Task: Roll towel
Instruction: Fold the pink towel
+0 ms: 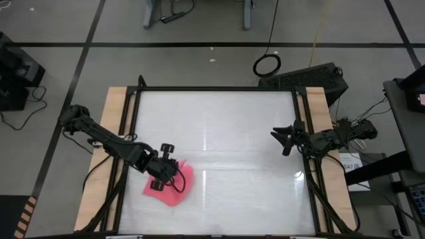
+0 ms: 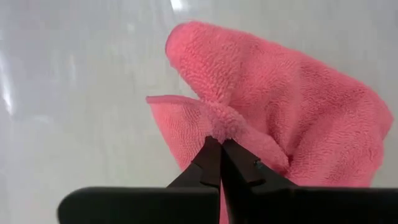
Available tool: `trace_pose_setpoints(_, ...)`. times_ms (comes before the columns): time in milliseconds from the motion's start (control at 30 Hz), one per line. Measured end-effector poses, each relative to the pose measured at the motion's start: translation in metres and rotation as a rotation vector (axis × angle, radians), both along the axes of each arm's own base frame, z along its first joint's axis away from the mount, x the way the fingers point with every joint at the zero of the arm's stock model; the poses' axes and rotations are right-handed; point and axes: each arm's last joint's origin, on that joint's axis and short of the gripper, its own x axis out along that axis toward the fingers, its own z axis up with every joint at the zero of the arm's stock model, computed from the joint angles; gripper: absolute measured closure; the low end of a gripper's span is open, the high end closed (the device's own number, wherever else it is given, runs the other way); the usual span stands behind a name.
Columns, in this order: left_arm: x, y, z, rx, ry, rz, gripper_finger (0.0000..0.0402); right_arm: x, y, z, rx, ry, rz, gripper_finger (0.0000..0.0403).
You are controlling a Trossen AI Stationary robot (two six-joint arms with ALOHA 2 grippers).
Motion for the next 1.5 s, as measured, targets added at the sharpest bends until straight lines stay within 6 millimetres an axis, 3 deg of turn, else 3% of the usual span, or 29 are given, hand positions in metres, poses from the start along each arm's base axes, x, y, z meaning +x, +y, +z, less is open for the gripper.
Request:
trace_pose_setpoints(200,0.01,0.002,0.004,0.036,-0.084,-0.093,0.04,0.0,0.0,0.001,-0.025,-0.003,-0.003,0.0268)
trace_pose_setpoints(600,0.035,0.013,0.018,0.192,-0.31,-0.231,0.04,0.004,0.003,0.025,-0.105,-0.179,0.079,0.0268)
trace_pose_setpoints(900,0.052,0.023,0.064,0.279,-0.459,-0.31,0.04,0.019,0.009,0.031,-0.221,-0.16,0.123,0.0264)
trace_pose_setpoints(1233,0.067,0.028,0.105,0.283,-0.578,-0.368,0.04,0.039,0.013,0.042,-0.35,-0.209,0.101,0.0179)
trace_pose_setpoints(1367,0.077,0.029,0.104,0.257,-0.599,-0.412,0.04,0.05,0.019,0.047,-0.446,-0.206,0.176,0.0148)
trace_pose_setpoints(1500,0.092,0.03,0.095,0.28,-0.58,-0.437,0.04,0.067,0.025,0.053,-0.548,-0.117,0.233,0.0145)
